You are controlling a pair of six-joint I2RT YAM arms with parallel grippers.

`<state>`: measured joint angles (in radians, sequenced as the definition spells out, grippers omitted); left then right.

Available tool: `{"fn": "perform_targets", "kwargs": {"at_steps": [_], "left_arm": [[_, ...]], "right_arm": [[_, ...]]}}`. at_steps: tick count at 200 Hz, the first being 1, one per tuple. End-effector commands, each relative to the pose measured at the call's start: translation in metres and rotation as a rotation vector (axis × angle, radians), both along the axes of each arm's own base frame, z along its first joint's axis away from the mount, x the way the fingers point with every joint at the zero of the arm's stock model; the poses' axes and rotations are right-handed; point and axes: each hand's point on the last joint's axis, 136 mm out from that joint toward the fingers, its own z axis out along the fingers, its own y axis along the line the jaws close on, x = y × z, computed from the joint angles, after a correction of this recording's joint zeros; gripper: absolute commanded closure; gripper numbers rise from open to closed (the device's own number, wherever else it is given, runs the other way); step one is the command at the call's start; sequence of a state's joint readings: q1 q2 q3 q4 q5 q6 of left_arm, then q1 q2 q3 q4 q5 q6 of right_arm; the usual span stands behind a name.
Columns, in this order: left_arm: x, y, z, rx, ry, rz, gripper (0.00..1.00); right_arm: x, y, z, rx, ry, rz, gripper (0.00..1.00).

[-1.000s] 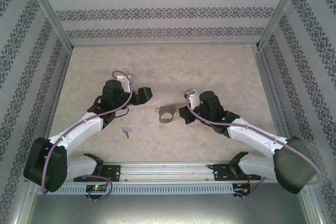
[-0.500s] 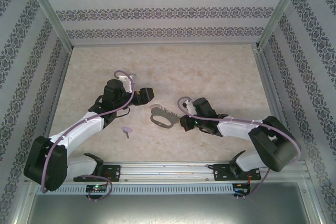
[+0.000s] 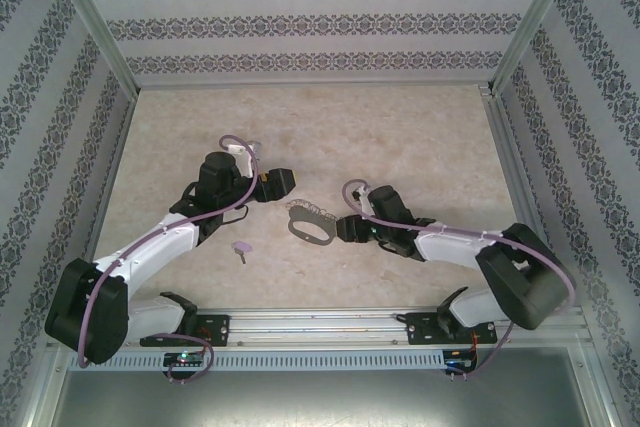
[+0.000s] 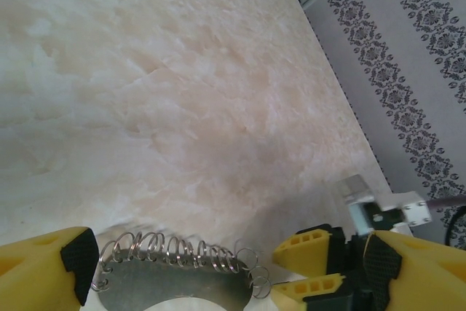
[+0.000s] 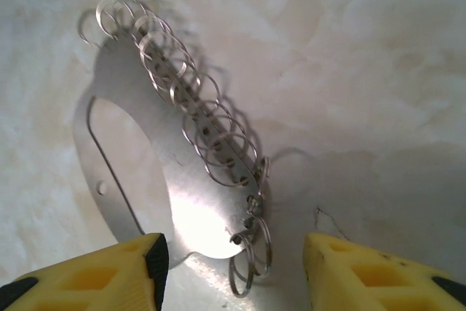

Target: Put the keys on the keyring

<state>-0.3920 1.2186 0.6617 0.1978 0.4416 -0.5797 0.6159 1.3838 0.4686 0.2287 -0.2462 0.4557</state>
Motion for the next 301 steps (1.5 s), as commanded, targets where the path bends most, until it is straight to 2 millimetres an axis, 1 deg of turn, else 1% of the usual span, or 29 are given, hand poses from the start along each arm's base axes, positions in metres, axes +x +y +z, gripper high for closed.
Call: {"fn": "perform_targets", "kwargs": {"at_steps": [1,17,50,137,184,249,301], "left_arm": [[0.004,-0.006,0.012,0.004,-0.048,-0.018,0.05],[0.004,-0.007,0.012,0.002,-0.047,-0.019,0.04],[0.005,-0.007,0.010,-0.001,-0.043,-0.019,0.04],[0.006,-0.009,0.014,0.001,-0.048,-0.026,0.03],[0.006,-0.010,0.015,0.001,-0.049,-0.029,0.03],[0.008,-0.011,0.015,0.001,-0.047,-0.032,0.02],[0.008,-0.011,0.014,0.001,-0.045,-0.032,0.01]], "right_arm": [[-0.003,-0.003,0.008,0.012,-0.015,-0.041,0.47],[-0.005,-0.005,0.010,0.021,-0.011,-0.054,0.47],[-0.010,0.002,0.011,0.031,-0.007,-0.037,0.48],[-0.005,0.013,-0.004,0.010,0.022,-0.017,0.52],[-0.004,0.013,-0.001,0.012,0.013,-0.017,0.53],[-0.005,0.009,0.014,0.022,-0.019,-0.028,0.54],[-0.006,0.015,0.005,0.017,0.000,-0.012,0.54]]}}
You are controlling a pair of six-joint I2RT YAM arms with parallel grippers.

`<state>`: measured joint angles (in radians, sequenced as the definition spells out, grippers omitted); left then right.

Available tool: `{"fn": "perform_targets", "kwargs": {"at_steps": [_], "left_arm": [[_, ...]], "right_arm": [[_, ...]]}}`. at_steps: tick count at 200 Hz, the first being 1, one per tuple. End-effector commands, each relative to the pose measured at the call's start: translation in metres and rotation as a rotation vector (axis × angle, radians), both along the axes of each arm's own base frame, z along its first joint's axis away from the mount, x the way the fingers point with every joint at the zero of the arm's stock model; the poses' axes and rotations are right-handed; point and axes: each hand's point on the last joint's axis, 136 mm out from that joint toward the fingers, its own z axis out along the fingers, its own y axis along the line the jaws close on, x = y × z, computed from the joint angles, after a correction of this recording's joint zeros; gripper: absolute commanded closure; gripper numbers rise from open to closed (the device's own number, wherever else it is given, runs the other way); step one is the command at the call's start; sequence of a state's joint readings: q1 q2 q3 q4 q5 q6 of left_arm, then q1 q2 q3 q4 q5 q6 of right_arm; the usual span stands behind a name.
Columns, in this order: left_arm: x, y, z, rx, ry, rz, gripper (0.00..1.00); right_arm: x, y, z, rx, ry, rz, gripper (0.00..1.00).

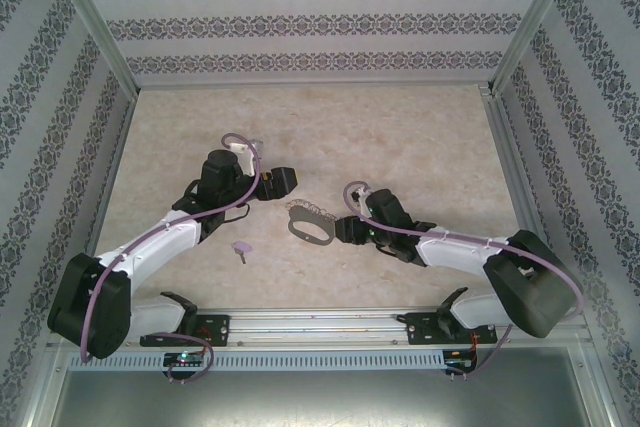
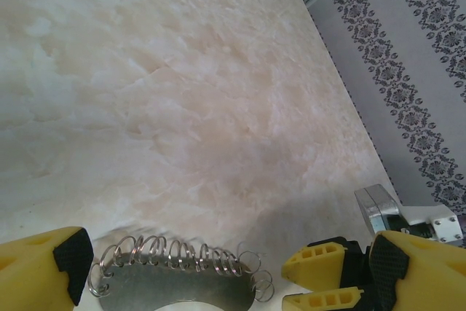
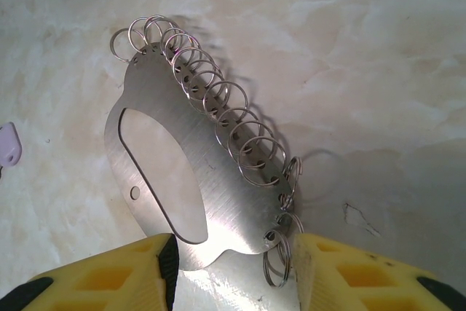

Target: Put the keys on the keyring

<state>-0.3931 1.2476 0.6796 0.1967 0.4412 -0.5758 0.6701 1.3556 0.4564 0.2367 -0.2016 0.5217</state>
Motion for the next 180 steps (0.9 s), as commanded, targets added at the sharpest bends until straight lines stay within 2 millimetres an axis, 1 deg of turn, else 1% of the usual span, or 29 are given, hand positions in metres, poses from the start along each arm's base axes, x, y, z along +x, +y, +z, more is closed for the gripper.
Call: {"fn": "perform_targets", "kwargs": {"at_steps": [1,42,111,152,180], "left_arm": [[0.003,-0.009,0.017,-0.006,-0.054,-0.031,0.01],[0.003,-0.009,0.017,-0.004,-0.054,-0.030,0.01],[0.003,-0.009,0.016,-0.004,-0.053,-0.030,0.00],[0.003,-0.008,0.017,-0.003,-0.058,-0.029,0.00],[0.002,-0.008,0.017,-0.005,-0.056,-0.029,0.00]], "right_arm": [[0.002,0.008,0.001,-0.001,-0.002,0.011,0.54],[0.003,0.010,-0.007,-0.012,0.010,0.015,0.55],[0.002,0.008,-0.010,-0.016,0.013,0.010,0.55],[-0.003,0.011,-0.009,0.005,0.025,0.025,0.59],[-0.006,0.012,-0.006,0.015,0.025,0.031,0.64]]}}
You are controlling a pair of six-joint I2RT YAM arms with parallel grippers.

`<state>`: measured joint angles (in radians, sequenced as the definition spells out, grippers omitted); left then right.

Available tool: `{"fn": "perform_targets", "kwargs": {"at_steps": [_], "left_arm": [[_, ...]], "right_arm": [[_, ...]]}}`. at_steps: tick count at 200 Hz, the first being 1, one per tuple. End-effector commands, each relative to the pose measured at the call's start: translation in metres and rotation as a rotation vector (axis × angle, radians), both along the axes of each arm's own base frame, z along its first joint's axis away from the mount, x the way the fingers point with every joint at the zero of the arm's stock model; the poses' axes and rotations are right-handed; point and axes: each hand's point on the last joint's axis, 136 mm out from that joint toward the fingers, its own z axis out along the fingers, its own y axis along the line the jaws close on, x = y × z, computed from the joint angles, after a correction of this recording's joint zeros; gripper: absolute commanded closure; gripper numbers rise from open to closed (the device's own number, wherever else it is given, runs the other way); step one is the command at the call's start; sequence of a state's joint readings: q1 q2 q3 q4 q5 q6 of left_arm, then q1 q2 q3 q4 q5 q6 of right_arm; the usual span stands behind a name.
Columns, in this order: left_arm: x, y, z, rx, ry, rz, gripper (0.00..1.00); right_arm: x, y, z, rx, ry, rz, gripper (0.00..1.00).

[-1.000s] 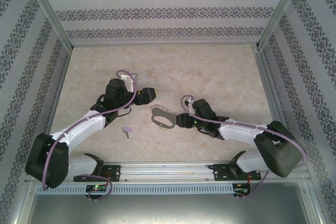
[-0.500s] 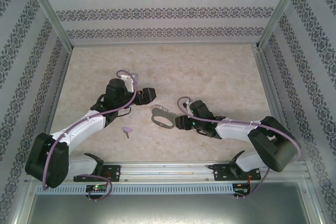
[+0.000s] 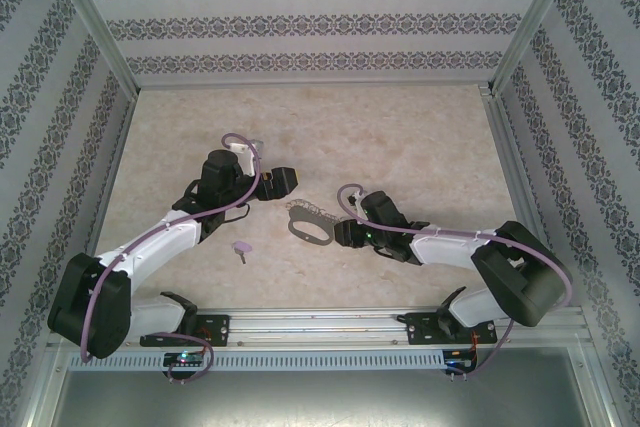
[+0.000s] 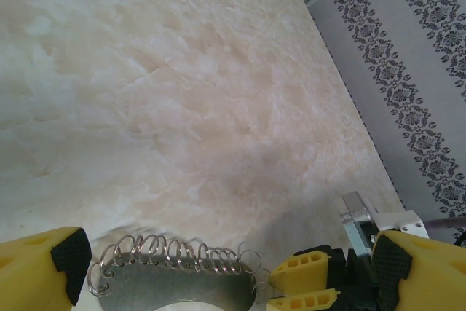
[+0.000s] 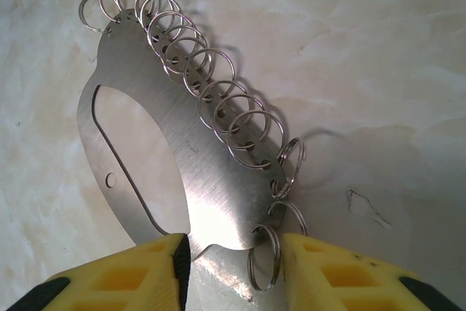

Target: Put the keys on the keyring

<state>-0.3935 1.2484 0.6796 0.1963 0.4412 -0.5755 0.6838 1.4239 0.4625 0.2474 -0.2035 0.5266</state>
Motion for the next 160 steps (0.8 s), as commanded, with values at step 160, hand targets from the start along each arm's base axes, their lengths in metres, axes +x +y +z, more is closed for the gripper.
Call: {"fn": "perform_targets", "kwargs": {"at_steps": [160], "left_arm": [[0.001,-0.007,0.019,-0.005,-0.065,-0.026,0.00]], "right_arm": [[0.002,0.005,-0.007,-0.010,0.008,-0.004,0.70]]}}
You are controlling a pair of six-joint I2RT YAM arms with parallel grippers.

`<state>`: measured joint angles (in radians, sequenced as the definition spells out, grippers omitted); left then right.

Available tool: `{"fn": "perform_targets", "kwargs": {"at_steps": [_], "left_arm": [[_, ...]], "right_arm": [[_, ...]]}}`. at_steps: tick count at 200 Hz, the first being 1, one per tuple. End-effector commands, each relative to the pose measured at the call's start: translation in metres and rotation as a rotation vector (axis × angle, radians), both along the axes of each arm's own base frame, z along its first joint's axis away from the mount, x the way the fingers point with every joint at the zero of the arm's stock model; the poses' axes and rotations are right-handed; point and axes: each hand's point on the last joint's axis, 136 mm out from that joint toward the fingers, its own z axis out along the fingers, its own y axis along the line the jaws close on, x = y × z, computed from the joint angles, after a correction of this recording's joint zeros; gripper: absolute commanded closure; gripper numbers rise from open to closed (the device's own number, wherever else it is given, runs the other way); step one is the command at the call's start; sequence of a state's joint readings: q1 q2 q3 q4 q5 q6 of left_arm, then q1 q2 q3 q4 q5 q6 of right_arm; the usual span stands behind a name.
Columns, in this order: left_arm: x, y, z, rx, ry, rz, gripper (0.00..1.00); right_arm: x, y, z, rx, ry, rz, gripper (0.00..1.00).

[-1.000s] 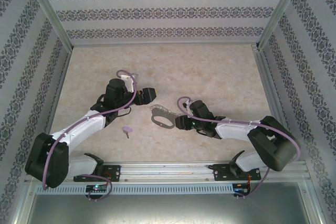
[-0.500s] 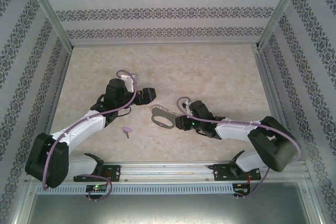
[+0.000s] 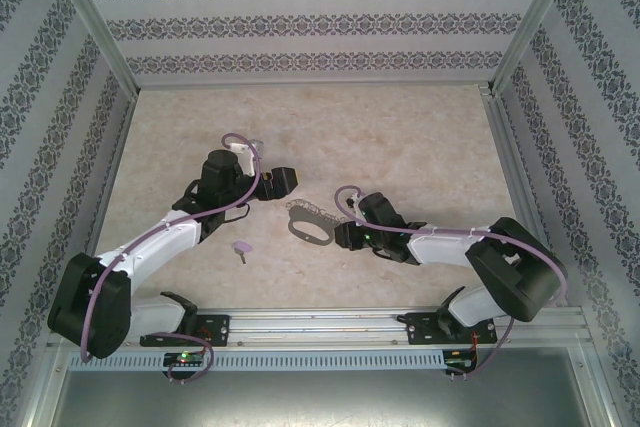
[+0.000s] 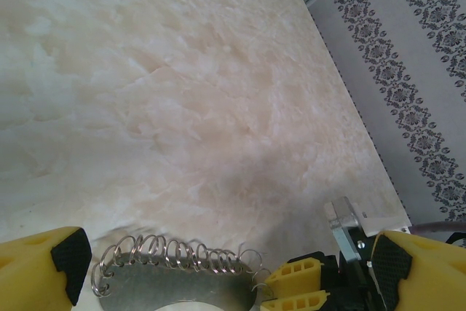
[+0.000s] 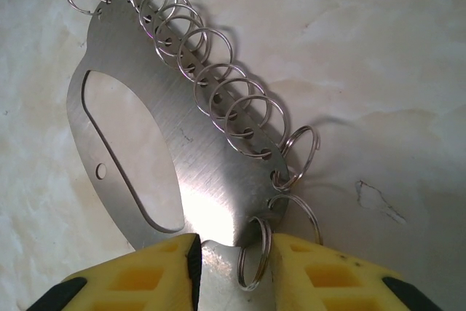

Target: Put the keys on the keyring

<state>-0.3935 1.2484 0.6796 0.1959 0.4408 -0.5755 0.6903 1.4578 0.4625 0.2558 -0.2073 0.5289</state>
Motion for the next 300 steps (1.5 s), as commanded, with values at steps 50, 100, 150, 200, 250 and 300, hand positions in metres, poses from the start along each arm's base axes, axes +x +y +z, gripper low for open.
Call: {"fn": "perform_targets", "kwargs": {"at_steps": [50,100,150,200,250,300], "left_arm": [[0.001,-0.008,0.018,-0.006,-0.065,-0.030,0.00],[0.002,-0.003,0.016,0.018,-0.059,-0.008,0.00],[0.003,0.001,0.038,0.030,-0.125,0.008,0.00],[0.005,-0.004,0.075,-0.002,-0.181,-0.015,0.00],[-0.011,-0.029,0.118,-0.095,-0.237,-0.189,0.00],[-0.027,-0.045,0.136,-0.161,-0.248,-0.305,0.14]], "right_arm": [[0.008,0.001,0.000,-0.020,-0.020,-0.024,0.81],[0.010,0.001,0.011,-0.028,-0.055,-0.005,1.00],[0.010,0.005,0.078,0.023,-0.281,0.132,1.00],[0.013,0.009,0.163,0.201,-0.537,0.212,1.00],[0.024,0.014,0.223,0.281,-0.687,0.223,1.00],[0.032,0.018,0.261,0.361,-0.746,0.226,1.00]]}}
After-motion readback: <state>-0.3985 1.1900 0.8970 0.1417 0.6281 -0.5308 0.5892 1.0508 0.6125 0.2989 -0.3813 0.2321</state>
